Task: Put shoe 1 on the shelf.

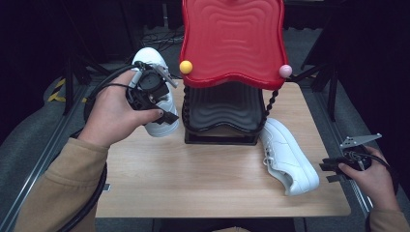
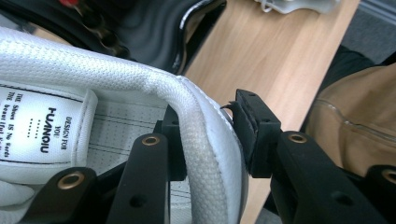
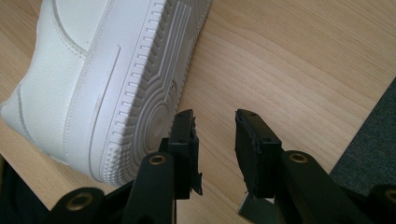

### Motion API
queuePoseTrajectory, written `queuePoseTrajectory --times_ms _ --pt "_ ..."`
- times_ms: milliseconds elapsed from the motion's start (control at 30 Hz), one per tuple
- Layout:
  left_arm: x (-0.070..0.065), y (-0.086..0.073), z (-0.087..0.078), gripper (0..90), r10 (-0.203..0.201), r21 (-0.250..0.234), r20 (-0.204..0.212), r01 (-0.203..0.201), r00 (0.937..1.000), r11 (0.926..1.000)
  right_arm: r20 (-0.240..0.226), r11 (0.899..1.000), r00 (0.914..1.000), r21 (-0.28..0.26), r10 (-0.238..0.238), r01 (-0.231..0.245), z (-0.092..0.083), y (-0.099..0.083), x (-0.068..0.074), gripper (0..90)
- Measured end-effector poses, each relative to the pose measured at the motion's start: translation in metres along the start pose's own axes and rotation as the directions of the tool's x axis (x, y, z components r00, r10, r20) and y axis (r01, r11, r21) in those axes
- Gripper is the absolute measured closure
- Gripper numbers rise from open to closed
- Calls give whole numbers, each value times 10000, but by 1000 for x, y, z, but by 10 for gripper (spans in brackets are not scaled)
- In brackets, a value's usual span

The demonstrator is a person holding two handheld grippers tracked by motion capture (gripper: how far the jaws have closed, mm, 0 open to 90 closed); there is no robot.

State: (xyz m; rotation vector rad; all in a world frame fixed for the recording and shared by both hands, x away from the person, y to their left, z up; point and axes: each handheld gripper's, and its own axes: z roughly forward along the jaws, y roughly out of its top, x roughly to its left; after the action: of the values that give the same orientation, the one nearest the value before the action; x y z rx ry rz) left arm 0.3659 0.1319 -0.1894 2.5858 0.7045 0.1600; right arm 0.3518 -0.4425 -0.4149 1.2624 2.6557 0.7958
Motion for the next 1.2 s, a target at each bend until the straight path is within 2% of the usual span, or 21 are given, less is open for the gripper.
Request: queuePoseTrajectory --times_ms 67,367,500,600,733,967,1133,1200 --pt "0 6 -5 674 171 -81 -158 -173 9997 9998 5 10000 10000 0 3 -3 0 0 -1 682" --pt "3 18 -22 672 242 -230 -561 -256 9981 9994 -31 10000 10000 19 61 -61 0 -3 0 681" --pt "5 26 -32 671 377 -505 -1077 -433 9935 9978 -27 9999 10000 -67 83 -83 -2 -3 1 679" --pt "7 34 -40 671 432 -727 -1143 -518 9925 9960 4 9998 9999 -142 158 -158 -5 -5 1 679" --pt "9 42 -46 670 600 -746 -1239 -696 9905 9948 25 9997 9998 -175 181 -180 -7 -7 1 680" --pt "14 60 -57 669 1329 -972 -1851 -1527 9737 9835 91 9994 9997 -261 216 -214 -11 -11 0 679" --pt "15 76 -61 669 1501 -1052 -1804 -1708 9721 9797 122 9994 9996 -252 253 -250 -12 -16 0 677" --pt "14 83 -60 668 1555 -1056 -1896 -1776 9695 9784 146 9991 9993 -262 348 -344 -13 -18 0 676"
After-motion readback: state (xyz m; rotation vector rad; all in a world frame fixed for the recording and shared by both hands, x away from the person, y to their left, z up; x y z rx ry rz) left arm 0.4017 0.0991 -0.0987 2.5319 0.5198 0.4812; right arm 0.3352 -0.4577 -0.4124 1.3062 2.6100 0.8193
